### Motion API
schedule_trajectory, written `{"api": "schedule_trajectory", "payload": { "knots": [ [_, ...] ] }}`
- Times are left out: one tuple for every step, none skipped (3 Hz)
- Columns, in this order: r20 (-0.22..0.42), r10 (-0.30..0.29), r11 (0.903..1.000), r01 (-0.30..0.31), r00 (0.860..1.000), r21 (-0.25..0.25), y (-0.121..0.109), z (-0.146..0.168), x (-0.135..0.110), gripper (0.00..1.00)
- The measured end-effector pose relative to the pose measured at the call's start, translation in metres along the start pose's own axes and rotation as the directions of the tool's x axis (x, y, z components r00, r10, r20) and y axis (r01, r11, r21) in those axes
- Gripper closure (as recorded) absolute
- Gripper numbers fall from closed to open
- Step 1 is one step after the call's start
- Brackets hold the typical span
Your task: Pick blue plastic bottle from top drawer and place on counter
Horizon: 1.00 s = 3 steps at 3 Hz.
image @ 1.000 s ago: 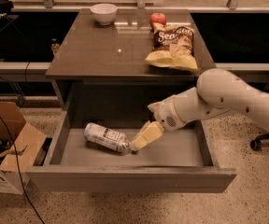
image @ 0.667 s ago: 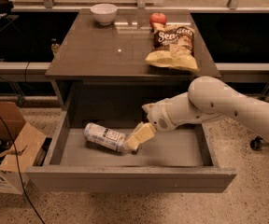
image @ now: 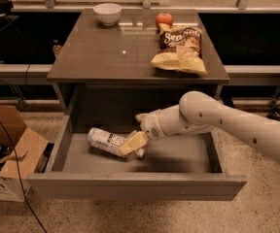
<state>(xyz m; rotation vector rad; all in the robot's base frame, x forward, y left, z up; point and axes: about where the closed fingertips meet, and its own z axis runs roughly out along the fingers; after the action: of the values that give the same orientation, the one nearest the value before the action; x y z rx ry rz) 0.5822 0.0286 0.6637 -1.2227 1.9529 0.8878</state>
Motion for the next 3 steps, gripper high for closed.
{"api": "schedule_trajectory", "payload": {
  "knots": [
    [0.029, 0.046, 0.9988, -0.045, 0.999, -0.017, -0.004, 0.025, 0.013, 0.0],
    [0.053, 0.083, 0.9965, -0.082, 0.995, -0.019, -0.003, 0.045, 0.023, 0.0],
    [0.049, 0.109, 0.9941, -0.109, 0.993, 0.002, -0.002, 0.053, 0.028, 0.15]
  ]
}}
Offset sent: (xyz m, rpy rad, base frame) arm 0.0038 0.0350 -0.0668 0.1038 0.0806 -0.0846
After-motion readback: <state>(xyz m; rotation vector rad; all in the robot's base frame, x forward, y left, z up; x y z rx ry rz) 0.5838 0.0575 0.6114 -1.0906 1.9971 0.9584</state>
